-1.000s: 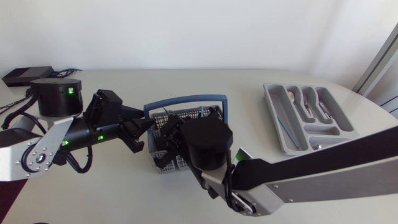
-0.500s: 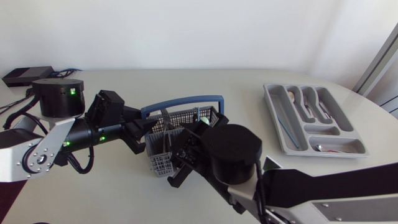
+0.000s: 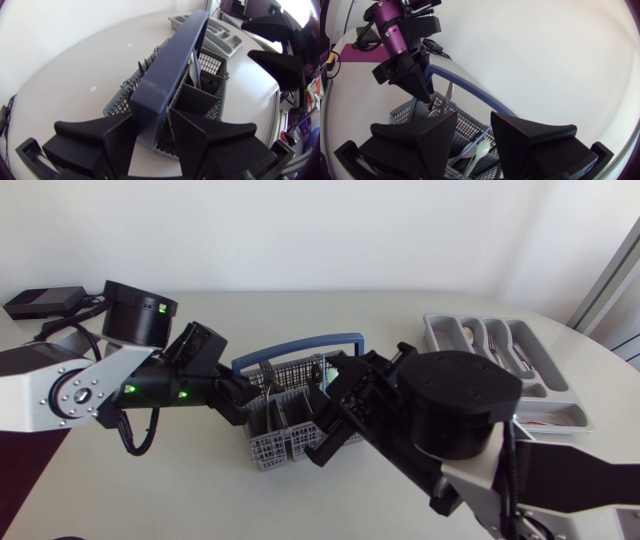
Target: Sort the cutlery from the basket into the organizer compartments.
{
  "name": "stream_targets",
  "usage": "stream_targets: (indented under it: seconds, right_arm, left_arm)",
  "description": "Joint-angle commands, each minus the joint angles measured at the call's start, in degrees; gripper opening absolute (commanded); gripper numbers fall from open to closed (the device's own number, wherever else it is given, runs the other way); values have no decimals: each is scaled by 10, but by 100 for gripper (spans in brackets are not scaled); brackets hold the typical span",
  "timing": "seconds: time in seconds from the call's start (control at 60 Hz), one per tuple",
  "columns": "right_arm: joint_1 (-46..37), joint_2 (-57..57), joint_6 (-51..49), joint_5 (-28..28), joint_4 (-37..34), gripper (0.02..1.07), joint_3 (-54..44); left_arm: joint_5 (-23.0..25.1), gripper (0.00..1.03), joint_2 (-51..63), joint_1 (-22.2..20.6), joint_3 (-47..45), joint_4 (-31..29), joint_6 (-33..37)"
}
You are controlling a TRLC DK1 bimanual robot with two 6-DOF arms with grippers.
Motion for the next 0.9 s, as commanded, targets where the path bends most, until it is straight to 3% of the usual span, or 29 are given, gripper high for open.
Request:
stream_targets:
  seconds: [0.0, 0.05, 0.117, 0.433, 0.617, 0.75, 0.883]
  right_arm:
    - [-12, -30, 19, -7, -15, 53, -21]
    - [-13, -45, 20, -9, -18, 53, -27]
    - [-17, -64, 20, -11, -26, 53, -36]
    - [-48, -143, 20, -27, -67, 53, -66]
    - [-67, -177, 18, -39, -94, 54, -75]
    - [-67, -187, 16, -39, -104, 54, -79]
    - [-73, -190, 14, -40, -110, 54, -78]
  left_arm:
    - [-35, 42, 10, -40, 29, -28, -32]
    - [-76, 42, 13, -58, 32, -31, -34]
    - [-96, 42, 13, -60, 37, -32, -34]
    - [-98, 42, -34, -24, 35, -41, -10]
    - [-98, 44, -116, -23, 10, -78, 6]
    - [-98, 44, -186, -25, 13, -142, 6]
    - [-98, 44, -225, -60, 11, -195, 7]
